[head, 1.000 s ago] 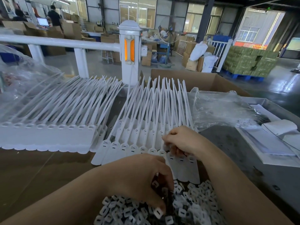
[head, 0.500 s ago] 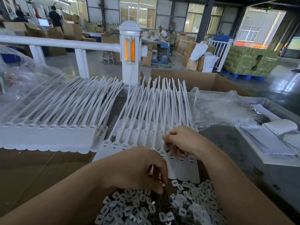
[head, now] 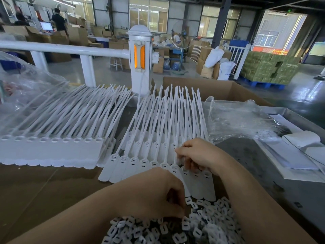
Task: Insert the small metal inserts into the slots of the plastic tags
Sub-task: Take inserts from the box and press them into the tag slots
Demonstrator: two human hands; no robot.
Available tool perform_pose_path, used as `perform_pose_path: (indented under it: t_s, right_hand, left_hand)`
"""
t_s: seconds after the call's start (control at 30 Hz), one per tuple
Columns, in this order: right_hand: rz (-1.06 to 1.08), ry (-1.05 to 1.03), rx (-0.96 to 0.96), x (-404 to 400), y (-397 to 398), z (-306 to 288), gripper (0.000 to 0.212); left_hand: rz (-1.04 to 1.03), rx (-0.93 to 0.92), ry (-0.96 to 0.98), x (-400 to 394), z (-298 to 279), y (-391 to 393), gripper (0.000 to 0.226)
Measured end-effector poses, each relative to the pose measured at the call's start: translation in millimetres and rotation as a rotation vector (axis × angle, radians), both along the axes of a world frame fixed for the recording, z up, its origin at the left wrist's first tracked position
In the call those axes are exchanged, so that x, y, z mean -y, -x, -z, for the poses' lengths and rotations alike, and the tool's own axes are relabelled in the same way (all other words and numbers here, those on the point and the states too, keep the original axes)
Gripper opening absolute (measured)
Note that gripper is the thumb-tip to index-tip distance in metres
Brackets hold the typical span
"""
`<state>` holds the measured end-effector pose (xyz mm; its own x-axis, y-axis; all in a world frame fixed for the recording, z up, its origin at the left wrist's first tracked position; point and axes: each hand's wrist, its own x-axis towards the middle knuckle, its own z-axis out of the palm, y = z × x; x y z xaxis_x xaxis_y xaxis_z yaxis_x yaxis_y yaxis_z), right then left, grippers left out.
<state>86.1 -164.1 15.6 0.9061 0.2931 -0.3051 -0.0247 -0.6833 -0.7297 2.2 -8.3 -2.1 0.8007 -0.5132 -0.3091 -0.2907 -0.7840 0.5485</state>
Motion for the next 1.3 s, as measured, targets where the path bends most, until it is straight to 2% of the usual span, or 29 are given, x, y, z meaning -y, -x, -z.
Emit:
perform_pose_path:
  t_s: [0.07, 0.13, 0.23, 0.33, 0.47, 0.67, 0.87, 1.03, 1.2, 1.3]
  right_hand:
    - [-0.004, -0.053, 0.008, 2, -1, 0, 0.026]
    - [-0.022, -0.096, 0.014, 3, -2, 0, 0.022]
    - [-0.105, -0.146, -0.014, 4, -2, -2, 0.013]
    - [-0.188, -0.214, -0.011, 4, -1, -5, 0.003]
    - [-0.279, -0.300, 0.047, 4, 2, -8, 0.010]
    - [-0.363, -0.296, 0.123, -1, 4, -9, 0.019]
    - [-0.367, -0.258, 0.226, -7, 4, -6, 0.018]
    - [-0.360, -0.255, 0.235, -8, 5, -5, 0.011]
    - [-0.299, -0.305, 0.212, -6, 6, -6, 0.011]
    - [-0.285, -0.245, 0.183, -6, 6, -6, 0.009]
  left_hand:
    - [-0.131, 0.093, 0.247, -10, -5, 2, 0.007]
    - [-0.296, 0.162, 0.377, -24, -4, 2, 0.008]
    - [-0.545, 0.101, 0.551, -24, -3, -6, 0.008]
    - [-0.730, -0.038, 0.764, -27, -4, -9, 0.010]
    - [-0.870, -0.228, 0.967, -29, -7, -10, 0.014]
    - [-0.931, -0.254, 0.978, -29, -7, -12, 0.016]
    - [-0.946, -0.242, 0.979, -28, -7, -12, 0.016]
    - [-0.913, -0.234, 0.997, -30, -6, -13, 0.019]
    - [-0.827, -0.099, 0.922, -27, -2, -12, 0.016]
    - [-0.798, 0.012, 0.841, -25, 0, -13, 0.013]
